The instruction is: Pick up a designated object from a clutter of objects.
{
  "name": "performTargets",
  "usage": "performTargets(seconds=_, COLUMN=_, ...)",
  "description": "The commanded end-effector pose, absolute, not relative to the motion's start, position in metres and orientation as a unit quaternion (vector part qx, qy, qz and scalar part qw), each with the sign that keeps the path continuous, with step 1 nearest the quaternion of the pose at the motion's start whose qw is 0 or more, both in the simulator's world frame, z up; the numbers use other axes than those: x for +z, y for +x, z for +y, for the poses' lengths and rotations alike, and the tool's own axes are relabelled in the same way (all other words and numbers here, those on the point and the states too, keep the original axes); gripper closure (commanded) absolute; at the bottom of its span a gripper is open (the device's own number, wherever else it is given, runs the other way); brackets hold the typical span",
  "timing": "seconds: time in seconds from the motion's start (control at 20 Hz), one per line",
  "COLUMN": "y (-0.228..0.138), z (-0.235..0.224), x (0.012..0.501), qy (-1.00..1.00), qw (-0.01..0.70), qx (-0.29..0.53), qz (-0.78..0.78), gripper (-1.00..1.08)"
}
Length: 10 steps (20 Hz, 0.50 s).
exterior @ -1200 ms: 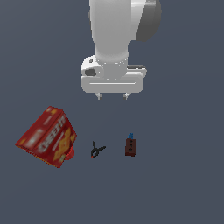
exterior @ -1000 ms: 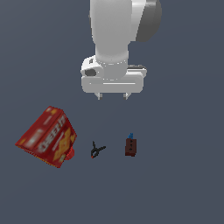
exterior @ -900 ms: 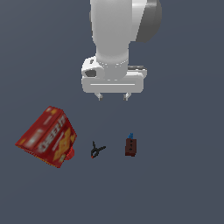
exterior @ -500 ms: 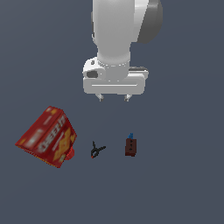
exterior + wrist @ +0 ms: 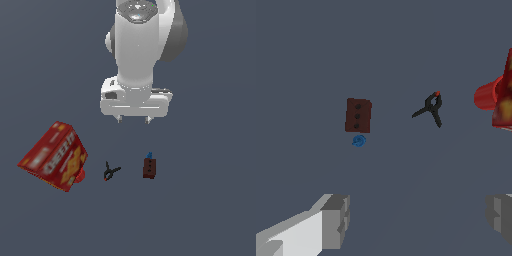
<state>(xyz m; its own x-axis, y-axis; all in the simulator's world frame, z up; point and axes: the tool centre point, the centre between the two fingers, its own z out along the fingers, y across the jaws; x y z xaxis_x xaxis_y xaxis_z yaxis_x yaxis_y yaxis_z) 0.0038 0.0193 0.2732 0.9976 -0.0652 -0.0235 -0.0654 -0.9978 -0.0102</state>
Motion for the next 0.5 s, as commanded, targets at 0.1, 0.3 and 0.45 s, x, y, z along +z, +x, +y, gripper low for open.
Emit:
performTargets(seconds=0.1, y=0.011, z=0.033, x=0.244, qy=-0.999, qw=0.002, qx=0.010, qz=0.051, gripper=-0.92)
performTargets(seconds=0.3, y=0.018, z=0.050, x=0.207, qy=-0.997, qw=-0.001, qx=0.007, qz=0.074, gripper=-0.92)
performTargets(seconds=0.45, y=0.021, z=0.064, x=0.176, qy=-0.996, qw=-0.002, qx=0.005, qz=0.093, gripper=-0.92)
